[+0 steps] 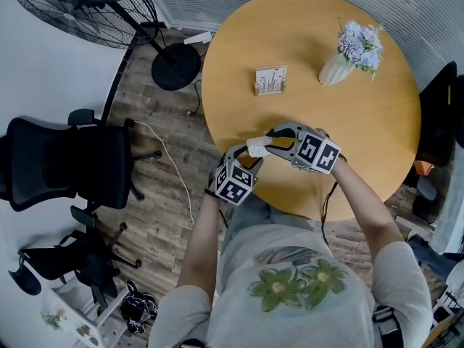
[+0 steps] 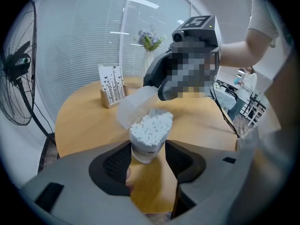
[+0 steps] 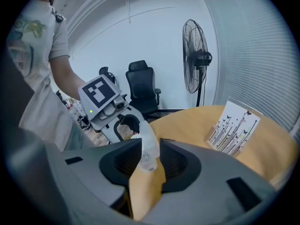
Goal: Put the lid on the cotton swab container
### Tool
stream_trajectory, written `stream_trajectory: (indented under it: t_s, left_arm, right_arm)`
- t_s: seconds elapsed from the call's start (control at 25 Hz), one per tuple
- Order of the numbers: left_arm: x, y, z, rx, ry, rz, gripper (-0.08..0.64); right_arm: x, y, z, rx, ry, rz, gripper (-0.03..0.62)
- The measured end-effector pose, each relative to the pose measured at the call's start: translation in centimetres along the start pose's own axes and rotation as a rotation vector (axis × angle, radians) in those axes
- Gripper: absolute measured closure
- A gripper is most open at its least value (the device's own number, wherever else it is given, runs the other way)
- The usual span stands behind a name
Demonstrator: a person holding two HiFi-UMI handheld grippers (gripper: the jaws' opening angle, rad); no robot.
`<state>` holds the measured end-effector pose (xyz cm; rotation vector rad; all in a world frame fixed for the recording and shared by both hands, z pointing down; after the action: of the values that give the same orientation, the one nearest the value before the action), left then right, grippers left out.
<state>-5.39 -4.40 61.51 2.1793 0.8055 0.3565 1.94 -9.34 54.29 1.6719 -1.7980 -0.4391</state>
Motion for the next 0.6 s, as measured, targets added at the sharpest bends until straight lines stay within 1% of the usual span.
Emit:
stream_trajectory:
  t_s: [0.28,0.6]
  left_arm:
    - [0.07,-0.05,-0.03,0.001,0.004,-0.005,0.331]
    - [-0.13,-0.11,-0.04,0.0,0.009,-0.014,0.331]
  right_arm:
    - [-0.47,-0.03,0.0,-0.028,-0.049,-0.024,0.468]
    - [-0.96,0.03,0.23,-0.03,-0.095,-0.049,0.466]
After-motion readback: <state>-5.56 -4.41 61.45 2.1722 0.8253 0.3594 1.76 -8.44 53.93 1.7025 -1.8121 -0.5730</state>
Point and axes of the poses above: the fingertips, and each gripper's own axes: y forward along the fingers, x to its right, z out of its top, the point moved 5 cm from there along -y, backward along the fingers, and after that the axes turned 8 degrees about z, right-handed, at the moved point
